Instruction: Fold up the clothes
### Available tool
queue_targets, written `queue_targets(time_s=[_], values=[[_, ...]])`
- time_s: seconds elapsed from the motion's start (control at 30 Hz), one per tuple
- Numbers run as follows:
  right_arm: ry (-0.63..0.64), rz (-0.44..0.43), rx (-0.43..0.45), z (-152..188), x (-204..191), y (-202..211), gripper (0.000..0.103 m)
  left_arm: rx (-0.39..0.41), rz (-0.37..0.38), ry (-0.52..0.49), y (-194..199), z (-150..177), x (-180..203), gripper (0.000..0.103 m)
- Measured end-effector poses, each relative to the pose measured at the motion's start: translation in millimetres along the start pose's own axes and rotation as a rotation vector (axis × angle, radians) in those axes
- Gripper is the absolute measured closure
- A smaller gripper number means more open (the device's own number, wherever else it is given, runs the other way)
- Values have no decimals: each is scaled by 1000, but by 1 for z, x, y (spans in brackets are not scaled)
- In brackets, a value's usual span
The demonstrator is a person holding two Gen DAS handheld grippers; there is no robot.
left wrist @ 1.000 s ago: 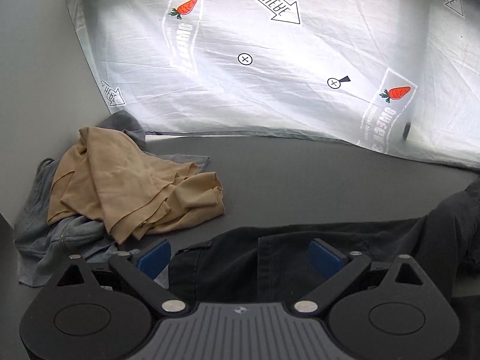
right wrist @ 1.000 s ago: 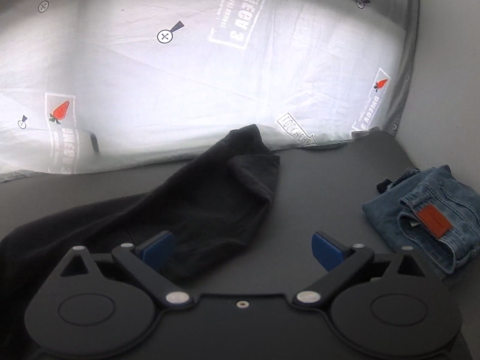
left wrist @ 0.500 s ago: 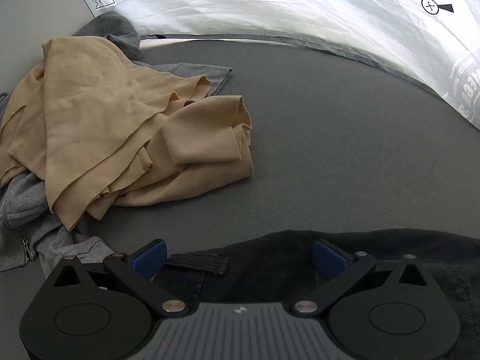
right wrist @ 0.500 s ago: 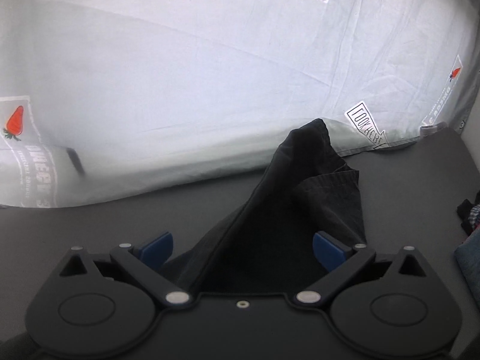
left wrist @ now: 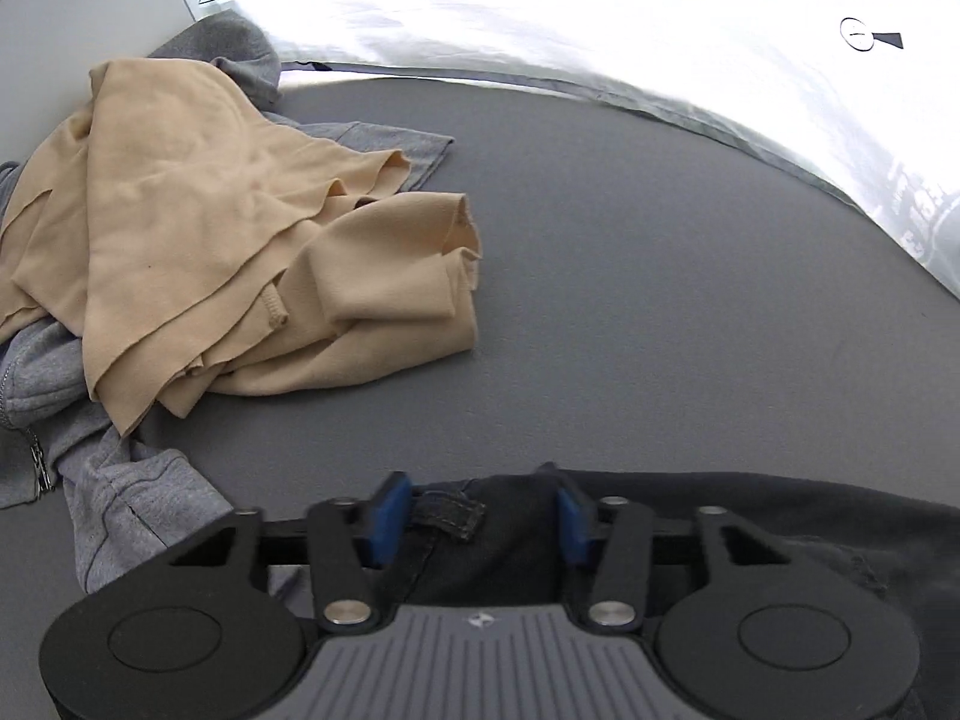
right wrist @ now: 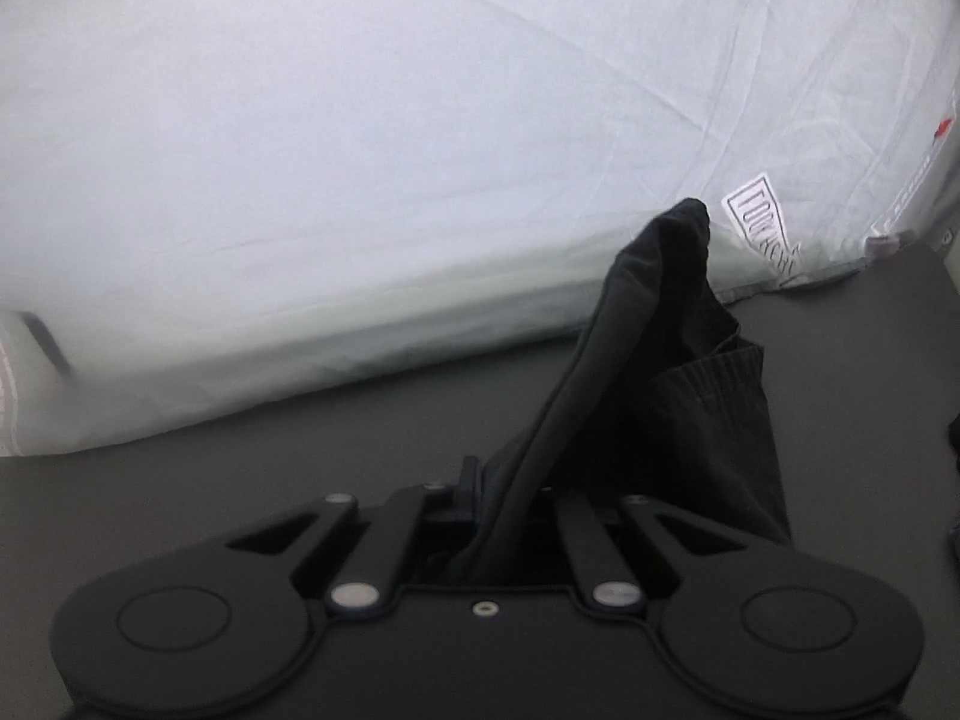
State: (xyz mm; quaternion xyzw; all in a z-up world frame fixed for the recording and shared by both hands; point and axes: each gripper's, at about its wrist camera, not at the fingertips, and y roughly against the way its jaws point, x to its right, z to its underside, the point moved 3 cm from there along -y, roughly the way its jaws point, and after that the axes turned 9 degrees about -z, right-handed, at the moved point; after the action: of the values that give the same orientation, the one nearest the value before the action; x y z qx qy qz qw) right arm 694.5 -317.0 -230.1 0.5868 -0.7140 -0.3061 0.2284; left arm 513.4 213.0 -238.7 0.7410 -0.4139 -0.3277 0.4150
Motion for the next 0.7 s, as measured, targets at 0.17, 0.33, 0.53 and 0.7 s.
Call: queue_targets(time_s=[0.17,0.33,0.53,0.7], values=[[-31,-69,181,-32,11,83,101,115,-3,40,40,-13,2,81],[-50,-172,446,-63,18,196,101,324,62,137,121,-53,-23,81],[-72,-34,528,-44,45,251,99,384,-10,130,146,-70,-33,74],[-166,108,135,26,89,162,90,271,-92,18,99,-47,-19,42]])
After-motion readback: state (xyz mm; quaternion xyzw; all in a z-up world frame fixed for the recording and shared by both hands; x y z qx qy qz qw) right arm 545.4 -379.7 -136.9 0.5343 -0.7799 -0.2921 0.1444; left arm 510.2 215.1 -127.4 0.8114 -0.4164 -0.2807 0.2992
